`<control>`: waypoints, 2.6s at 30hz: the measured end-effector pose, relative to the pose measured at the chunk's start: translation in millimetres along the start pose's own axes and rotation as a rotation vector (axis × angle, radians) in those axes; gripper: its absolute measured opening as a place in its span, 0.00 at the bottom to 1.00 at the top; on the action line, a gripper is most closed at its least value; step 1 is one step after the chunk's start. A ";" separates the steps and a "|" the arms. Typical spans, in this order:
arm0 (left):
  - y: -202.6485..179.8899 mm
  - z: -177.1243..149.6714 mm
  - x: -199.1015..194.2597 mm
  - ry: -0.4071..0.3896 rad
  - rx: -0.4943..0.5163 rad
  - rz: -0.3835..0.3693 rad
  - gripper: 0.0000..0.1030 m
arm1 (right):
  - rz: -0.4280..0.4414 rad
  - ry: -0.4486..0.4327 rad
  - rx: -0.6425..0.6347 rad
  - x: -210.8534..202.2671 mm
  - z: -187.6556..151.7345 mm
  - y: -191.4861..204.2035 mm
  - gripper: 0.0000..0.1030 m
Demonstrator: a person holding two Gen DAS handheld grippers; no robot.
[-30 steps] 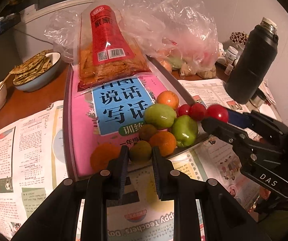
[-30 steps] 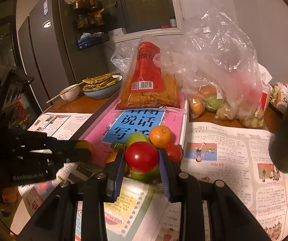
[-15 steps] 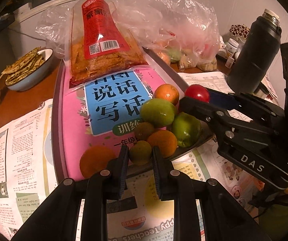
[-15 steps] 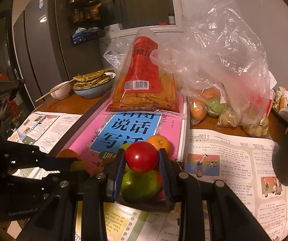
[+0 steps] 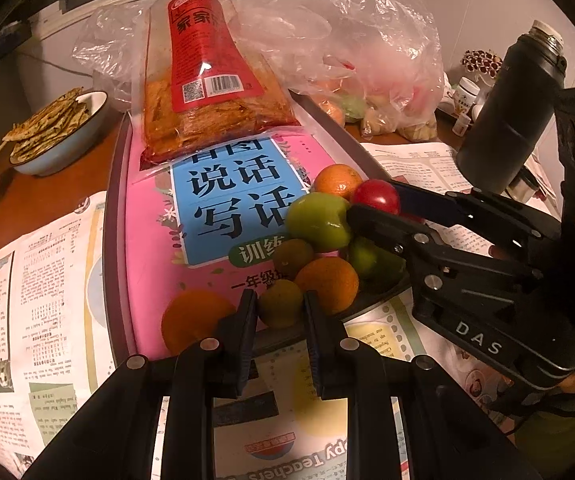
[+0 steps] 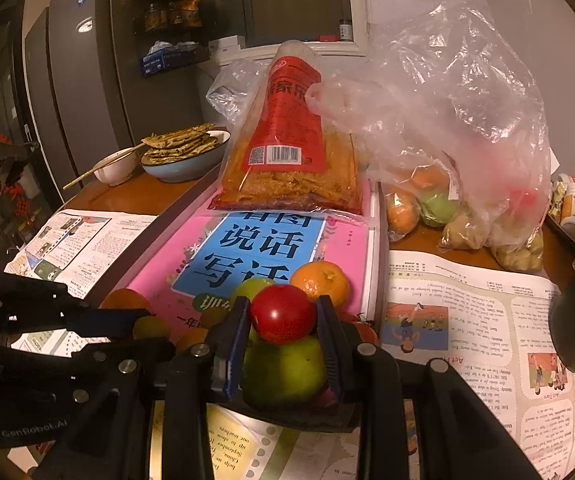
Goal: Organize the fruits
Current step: 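Carry the kiwi and tomato with both tools over the tray, then lower the kiwi and tomato into the tray and open both tools, then withdraw both tools back from the tray over the newspaper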
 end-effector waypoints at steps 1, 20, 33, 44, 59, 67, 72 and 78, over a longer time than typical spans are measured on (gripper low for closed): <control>0.3 0.0 0.1 0.000 -0.001 0.001 0.23 | 0.000 0.000 0.002 -0.6 -0.1 0.3 0.33; 4.4 -1.1 1.0 0.003 -0.026 -0.008 0.23 | 0.023 -0.054 0.035 -35.6 -8.5 2.9 0.49; 5.0 -2.8 0.2 0.003 -0.041 -0.008 0.25 | 0.017 -0.081 0.059 -52.6 -10.1 -1.9 0.59; 3.1 -3.3 -9.7 -0.018 -0.047 -0.007 0.47 | 0.005 -0.096 0.072 -62.8 -10.3 -2.1 0.73; 3.0 -0.7 -42.1 -0.091 -0.051 0.035 0.65 | -0.007 -0.148 0.094 -84.2 -4.8 -3.4 0.88; 10.7 -2.1 -45.8 -0.091 -0.062 0.052 0.65 | -0.016 -0.143 0.088 -84.9 -4.0 -2.6 0.90; 15.8 -5.8 -45.1 -0.082 -0.068 0.061 0.65 | -0.022 -0.117 0.082 -79.3 -10.2 -1.9 0.90; 21.9 -18.0 -40.5 -0.052 -0.064 0.075 0.65 | -0.039 -0.060 0.074 -62.6 -23.6 -3.0 0.90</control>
Point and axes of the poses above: each gripper's, at about its wrist camera, not at the fingertips, and x roughly the way its jaws point, y to its left, z to its top, the point moved 8 cm from there along x, roughly the way its jaws point, and after that the axes turned 1 degree about y, right-handed, at the moved point
